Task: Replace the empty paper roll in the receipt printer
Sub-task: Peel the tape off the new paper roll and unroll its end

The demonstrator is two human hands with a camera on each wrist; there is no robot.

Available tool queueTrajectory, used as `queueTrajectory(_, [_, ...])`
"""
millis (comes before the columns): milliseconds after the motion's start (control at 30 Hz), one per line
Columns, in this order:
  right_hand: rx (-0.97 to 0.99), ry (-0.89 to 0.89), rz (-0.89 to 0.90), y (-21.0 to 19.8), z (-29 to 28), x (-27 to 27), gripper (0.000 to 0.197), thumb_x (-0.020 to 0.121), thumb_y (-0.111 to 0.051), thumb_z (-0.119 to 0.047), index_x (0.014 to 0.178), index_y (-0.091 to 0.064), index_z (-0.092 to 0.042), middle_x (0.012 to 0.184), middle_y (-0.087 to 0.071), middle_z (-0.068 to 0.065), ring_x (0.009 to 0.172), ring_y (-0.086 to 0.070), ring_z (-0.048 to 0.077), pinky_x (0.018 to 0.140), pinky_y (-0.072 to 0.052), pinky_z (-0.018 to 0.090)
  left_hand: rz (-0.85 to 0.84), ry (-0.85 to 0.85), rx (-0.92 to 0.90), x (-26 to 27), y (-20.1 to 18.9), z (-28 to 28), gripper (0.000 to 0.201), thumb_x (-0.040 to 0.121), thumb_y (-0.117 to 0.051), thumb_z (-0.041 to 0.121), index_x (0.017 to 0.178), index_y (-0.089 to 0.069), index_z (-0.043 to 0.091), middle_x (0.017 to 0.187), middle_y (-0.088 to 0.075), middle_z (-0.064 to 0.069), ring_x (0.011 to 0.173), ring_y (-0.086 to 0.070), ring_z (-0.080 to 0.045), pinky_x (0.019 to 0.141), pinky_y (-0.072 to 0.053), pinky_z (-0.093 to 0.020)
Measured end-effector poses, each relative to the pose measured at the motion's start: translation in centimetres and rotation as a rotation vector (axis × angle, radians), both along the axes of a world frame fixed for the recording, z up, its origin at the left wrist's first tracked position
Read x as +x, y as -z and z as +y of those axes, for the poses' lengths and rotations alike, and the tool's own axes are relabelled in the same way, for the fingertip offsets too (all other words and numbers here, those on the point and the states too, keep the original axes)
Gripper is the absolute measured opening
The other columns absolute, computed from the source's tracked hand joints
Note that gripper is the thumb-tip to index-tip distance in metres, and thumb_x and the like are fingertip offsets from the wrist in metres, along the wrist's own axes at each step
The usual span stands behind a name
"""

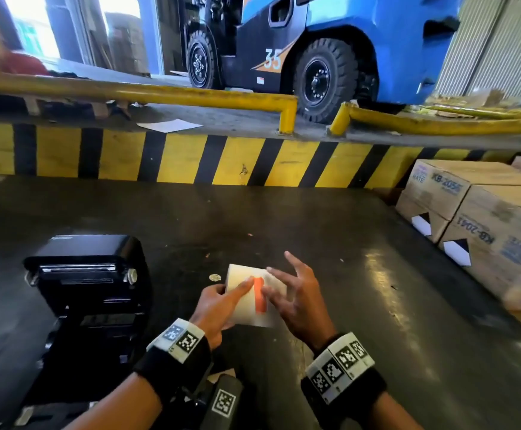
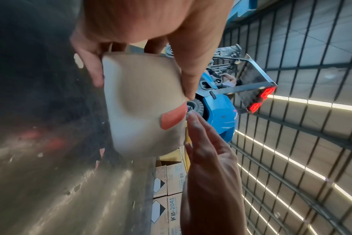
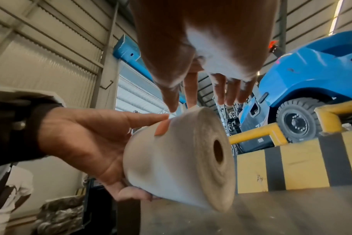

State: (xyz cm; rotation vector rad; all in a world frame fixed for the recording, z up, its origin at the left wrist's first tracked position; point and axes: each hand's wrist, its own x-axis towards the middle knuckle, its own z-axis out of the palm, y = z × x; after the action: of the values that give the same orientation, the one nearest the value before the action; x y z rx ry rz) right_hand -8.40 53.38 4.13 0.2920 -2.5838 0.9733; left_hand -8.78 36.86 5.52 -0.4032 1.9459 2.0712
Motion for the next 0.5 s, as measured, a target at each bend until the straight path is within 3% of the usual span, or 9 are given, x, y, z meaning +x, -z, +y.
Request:
queueTrajectory(133, [-0.061,-0.029,0.062,0.9,-1.2,-0.1,0.022,0.082,-0.069,-0.031,0.101,-0.073,-0.022,0.139,-0.048,0.002,0.126,-0.041,0.018,0.103,-0.036,0.033,0.071,-0.018,-0.054,0.8,-0.4,-0.5,0.042,0.074,-0.074,0.034,0.102,-0.064,0.004,0.096,-0.071,-0.013,0.086,-0.069,-0.022,0.070,-0.056,-0.033])
queueTrajectory(300, [-0.105,-0.047,0.135,1.7,-2.6,0.6,0.009,0.079,-0.070,-0.017,0.085,-0.074,-0.012,0.117,-0.065,0.006,0.109,-0.055,0.017,0.092,-0.050,0.044,0.070,-0.067,-0.117,1.1,0.7,-1.5,0.049,0.067,-0.080,0.036,0.101,-0.064,0.004,0.096,-0.071,-0.014,0.087,-0.069,-0.025,0.080,-0.059,-0.043])
queueTrajectory(433, [-0.303,-0.163,0.078,3.2,-3.9,1.7,0.024,0.081,-0.054,-0.032,0.077,-0.069,-0.014,0.116,-0.060,-0.004,0.110,-0.051,0.008,0.094,-0.047,0.042,0.003,-0.127,-0.083,1.5,2.2,-2.2,0.046,0.065,-0.082,0.034,0.091,-0.067,-0.001,0.091,-0.073,-0.020,0.085,-0.071,-0.033,0.084,-0.057,-0.050])
queueTrajectory(500, [-0.337,-0.191,0.045,3.9,-4.1,2.6,0.025,0.081,-0.052,-0.036,0.074,-0.068,-0.018,0.120,-0.057,-0.008,0.114,-0.048,0.007,0.097,-0.043,0.033,-0.076,-0.141,-0.008,1.5,2.6,-2.6,0.048,0.067,-0.081,0.031,0.096,-0.066,-0.005,0.093,-0.073,-0.023,0.083,-0.071,-0.035,0.081,-0.058,-0.050])
